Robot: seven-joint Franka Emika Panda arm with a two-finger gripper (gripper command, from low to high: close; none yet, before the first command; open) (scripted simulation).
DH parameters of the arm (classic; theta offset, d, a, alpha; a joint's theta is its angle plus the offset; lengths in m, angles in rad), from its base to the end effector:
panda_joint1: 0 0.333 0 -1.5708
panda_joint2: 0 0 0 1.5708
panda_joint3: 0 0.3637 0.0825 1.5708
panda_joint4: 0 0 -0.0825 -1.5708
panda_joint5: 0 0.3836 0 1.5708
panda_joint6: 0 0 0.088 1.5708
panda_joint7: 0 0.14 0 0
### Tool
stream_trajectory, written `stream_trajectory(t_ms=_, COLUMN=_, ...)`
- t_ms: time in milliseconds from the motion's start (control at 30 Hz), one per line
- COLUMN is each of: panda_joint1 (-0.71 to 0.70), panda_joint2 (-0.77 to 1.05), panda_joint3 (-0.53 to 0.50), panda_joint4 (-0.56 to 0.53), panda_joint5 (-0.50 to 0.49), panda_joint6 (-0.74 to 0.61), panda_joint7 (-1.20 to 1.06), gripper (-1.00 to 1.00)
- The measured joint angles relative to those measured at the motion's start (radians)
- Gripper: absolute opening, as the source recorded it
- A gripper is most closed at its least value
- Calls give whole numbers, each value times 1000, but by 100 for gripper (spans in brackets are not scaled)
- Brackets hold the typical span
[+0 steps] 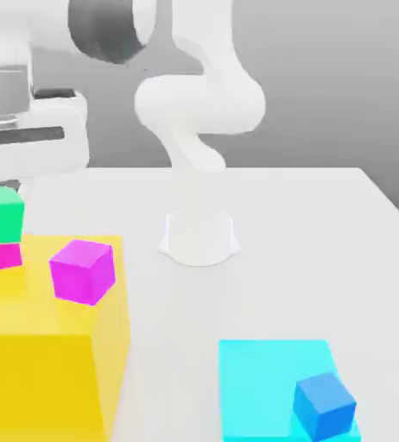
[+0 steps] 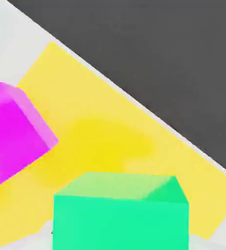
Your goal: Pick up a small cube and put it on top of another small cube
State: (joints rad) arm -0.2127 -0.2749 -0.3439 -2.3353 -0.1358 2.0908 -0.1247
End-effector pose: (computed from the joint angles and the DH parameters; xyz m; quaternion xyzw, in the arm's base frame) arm 0.3758 -0.2529 0.4528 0.9842 -0.1761 0.0041 0.0156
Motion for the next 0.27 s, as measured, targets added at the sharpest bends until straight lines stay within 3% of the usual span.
stream_trajectory(t_ms=67, panda_joint1=-25, panda_joint2=-17, panda_joint3=-23, panda_joint4=-25, panda_joint5=13, panda_joint6=-4, panda_joint7=17, gripper=-100)
stream_trajectory(t_ms=167, panda_joint1=-33, panda_joint2=23, panda_joint3=-41, panda_joint4=-91, panda_joint5=24, panda_joint6=97, panda_joint7=13, gripper=-100)
stream_trajectory(t_ms=200, panda_joint1=-34, panda_joint2=32, panda_joint3=-44, panda_joint4=-104, panda_joint5=26, panda_joint6=119, panda_joint7=11, gripper=100)
stream_trajectory(t_ms=267, panda_joint1=-34, panda_joint2=32, panda_joint3=-44, panda_joint4=-104, panda_joint5=27, panda_joint6=119, panda_joint7=11, gripper=100)
